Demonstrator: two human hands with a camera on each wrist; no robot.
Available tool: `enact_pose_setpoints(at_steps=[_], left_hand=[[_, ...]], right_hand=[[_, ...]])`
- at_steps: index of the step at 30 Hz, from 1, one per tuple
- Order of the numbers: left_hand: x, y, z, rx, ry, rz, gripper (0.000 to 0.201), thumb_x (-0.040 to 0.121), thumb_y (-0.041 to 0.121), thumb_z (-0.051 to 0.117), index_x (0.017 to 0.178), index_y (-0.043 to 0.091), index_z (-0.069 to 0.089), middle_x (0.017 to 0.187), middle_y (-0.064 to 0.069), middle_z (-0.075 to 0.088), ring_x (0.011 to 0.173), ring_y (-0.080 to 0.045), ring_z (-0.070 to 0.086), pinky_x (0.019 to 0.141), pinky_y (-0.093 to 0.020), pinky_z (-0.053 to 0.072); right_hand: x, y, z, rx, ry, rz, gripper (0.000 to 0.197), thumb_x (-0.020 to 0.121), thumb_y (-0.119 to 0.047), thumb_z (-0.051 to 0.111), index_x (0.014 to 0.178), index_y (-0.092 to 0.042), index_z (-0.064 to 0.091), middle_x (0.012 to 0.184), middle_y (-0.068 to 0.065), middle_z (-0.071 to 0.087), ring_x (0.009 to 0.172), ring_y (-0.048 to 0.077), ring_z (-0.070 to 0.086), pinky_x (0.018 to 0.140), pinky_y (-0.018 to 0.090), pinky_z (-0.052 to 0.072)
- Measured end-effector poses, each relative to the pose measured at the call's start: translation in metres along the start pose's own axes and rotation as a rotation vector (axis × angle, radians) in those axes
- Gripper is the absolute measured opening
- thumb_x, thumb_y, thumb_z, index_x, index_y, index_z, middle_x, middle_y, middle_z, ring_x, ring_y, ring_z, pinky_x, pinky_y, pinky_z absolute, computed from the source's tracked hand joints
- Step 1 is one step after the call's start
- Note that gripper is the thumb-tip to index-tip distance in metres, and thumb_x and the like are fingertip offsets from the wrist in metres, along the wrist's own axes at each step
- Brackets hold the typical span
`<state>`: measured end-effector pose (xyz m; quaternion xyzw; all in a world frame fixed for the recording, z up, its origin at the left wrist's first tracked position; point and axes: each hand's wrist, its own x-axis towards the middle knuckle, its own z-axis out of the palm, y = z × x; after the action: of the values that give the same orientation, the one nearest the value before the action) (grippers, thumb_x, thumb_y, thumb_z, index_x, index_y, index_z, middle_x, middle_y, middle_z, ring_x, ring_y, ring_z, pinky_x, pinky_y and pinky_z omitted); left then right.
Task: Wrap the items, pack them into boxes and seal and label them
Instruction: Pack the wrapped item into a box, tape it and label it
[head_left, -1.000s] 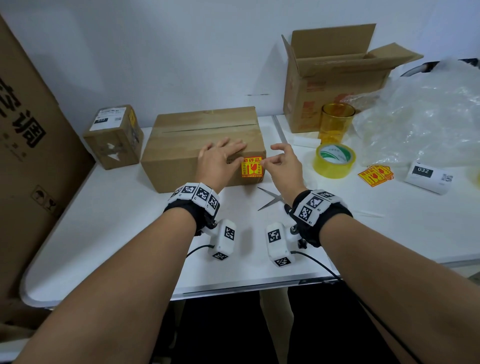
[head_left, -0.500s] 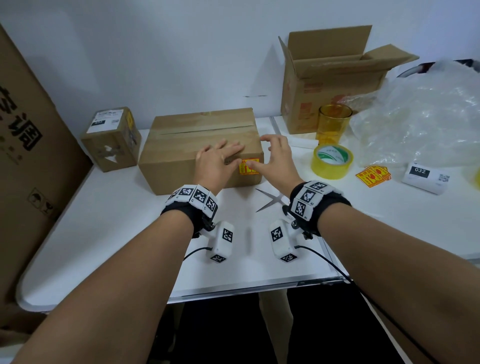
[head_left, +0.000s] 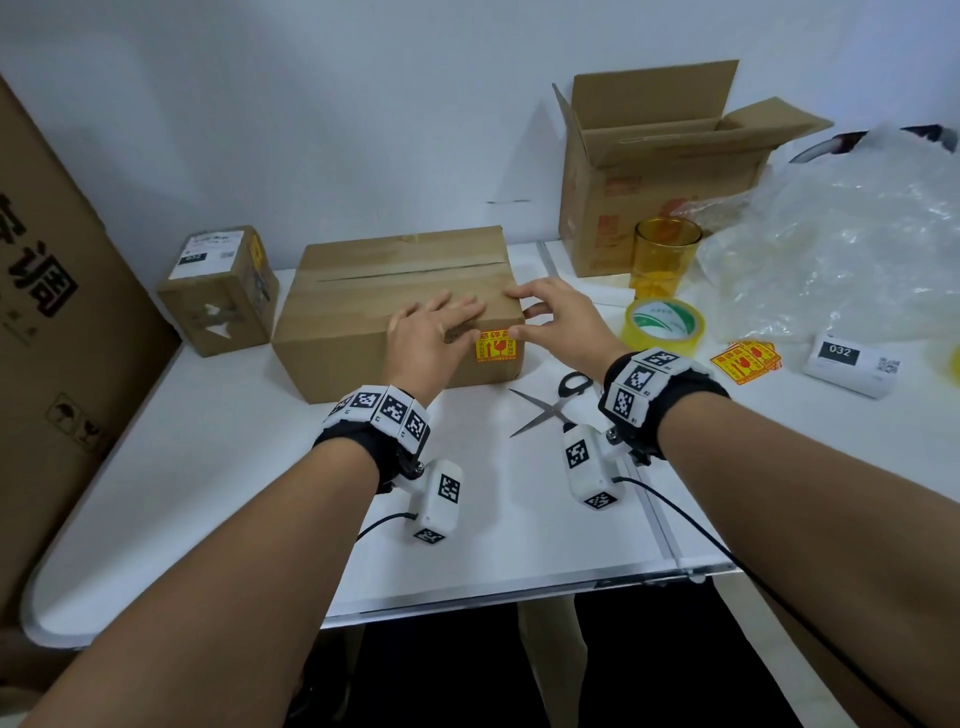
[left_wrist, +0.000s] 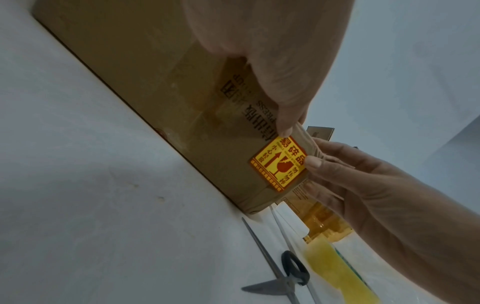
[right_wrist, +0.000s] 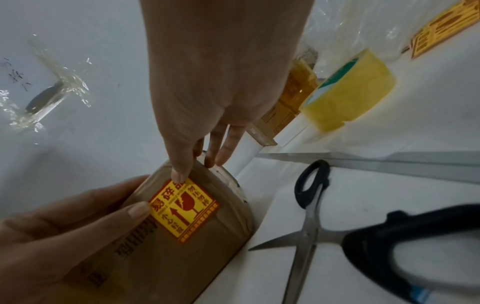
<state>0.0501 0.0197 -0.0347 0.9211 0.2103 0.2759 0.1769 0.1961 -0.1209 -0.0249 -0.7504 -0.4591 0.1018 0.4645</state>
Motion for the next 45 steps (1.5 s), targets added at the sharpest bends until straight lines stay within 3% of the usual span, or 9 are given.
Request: enact_pose_setpoints(at_steps=[5,13,17,20,23,27,33,39,45], left_hand=[[-0.001,0.001,-0.001,-0.005,-0.005,-0.001,0.037,0.092,0.031,0.064,0.129,0.036,0.061,0.139,0.017,0.054,0.138,-0.005,0.038,0.116,-0.035,0.017],[-0.002,0.002,-0.002,0.008,-0.024,-0.005,0.038,0.093,0.032,0.063,0.130,0.037,0.060,0.141,0.017,0.052,0.139,-0.005,0.037,0.117,-0.035,0.016],[-0.003,0.004,-0.002,0.023,-0.017,-0.006,0.039,0.093,0.032,0.063,0.131,0.037,0.059,0.141,0.017,0.052,0.139,-0.006,0.037,0.116,-0.036,0.016],[-0.005,0.006,-0.003,0.049,-0.007,0.002,0.039,0.090,0.039,0.065,0.129,0.036,0.060,0.138,0.017,0.056,0.136,-0.009,0.040,0.112,-0.037,0.018],[-0.003,0.016,-0.004,0.270,-0.030,0.051,0.046,0.081,0.059,0.065,0.117,0.034,0.055,0.125,0.013,0.054,0.120,-0.019,0.045,0.099,-0.041,0.028],[0.012,0.028,-0.005,0.409,-0.034,0.073,0.048,0.077,0.066,0.063,0.107,0.032,0.049,0.118,0.011,0.049,0.109,-0.023,0.043,0.082,-0.039,0.028],[0.017,0.020,-0.001,0.555,-0.131,0.156,0.076,0.074,0.070,0.063,0.137,0.037,0.037,0.139,0.008,0.040,0.127,-0.024,0.038,0.093,-0.046,0.033],[0.018,0.021,-0.004,0.655,-0.202,0.193,0.080,0.074,0.066,0.066,0.139,0.033,0.033,0.140,0.006,0.036,0.125,-0.026,0.036,0.091,-0.048,0.035],[0.021,0.017,-0.012,0.707,-0.267,0.249,0.086,0.077,0.063,0.066,0.146,0.031,0.026,0.138,0.006,0.039,0.123,-0.023,0.038,0.089,-0.044,0.035]], right_hand=[[0.004,-0.002,0.007,-0.078,0.018,-0.010,0.050,0.078,-0.032,0.079,0.121,-0.020,0.056,0.122,-0.001,0.049,0.098,0.014,0.060,0.088,0.033,0.053],[-0.006,0.013,0.018,-0.101,-0.023,-0.021,0.070,0.076,-0.009,0.079,0.132,-0.028,0.043,0.111,0.000,0.045,0.093,0.014,0.059,0.087,0.036,0.054],[-0.010,0.016,0.026,-0.126,0.012,0.003,0.081,0.073,-0.003,0.079,0.136,-0.032,0.037,0.107,0.004,0.050,0.091,0.012,0.058,0.085,0.027,0.050],[-0.012,0.016,0.028,-0.160,0.028,0.013,0.081,0.075,-0.002,0.075,0.138,-0.033,0.035,0.105,0.006,0.053,0.089,0.010,0.054,0.073,0.014,0.040],[-0.012,0.015,0.028,-0.164,0.022,0.028,0.079,0.077,-0.002,0.071,0.138,-0.034,0.034,0.104,0.008,0.053,0.090,0.014,0.056,0.074,0.022,0.043],[-0.013,0.015,0.026,-0.166,-0.001,0.033,0.076,0.079,0.000,0.067,0.138,-0.034,0.035,0.098,0.008,0.053,0.088,0.020,0.059,0.080,0.034,0.049],[-0.012,0.013,0.026,-0.185,0.009,0.053,0.071,0.083,-0.001,0.063,0.139,-0.034,0.034,0.101,0.009,0.053,0.085,0.021,0.060,0.078,0.035,0.051],[-0.012,0.009,0.028,-0.197,0.008,0.082,0.071,0.083,-0.006,0.065,0.139,-0.034,0.033,0.102,0.010,0.054,0.085,0.024,0.060,0.078,0.040,0.052],[-0.011,0.010,0.029,-0.224,0.026,0.072,0.068,0.083,-0.011,0.067,0.136,-0.036,0.033,0.099,0.008,0.054,0.083,0.023,0.060,0.079,0.046,0.053]])
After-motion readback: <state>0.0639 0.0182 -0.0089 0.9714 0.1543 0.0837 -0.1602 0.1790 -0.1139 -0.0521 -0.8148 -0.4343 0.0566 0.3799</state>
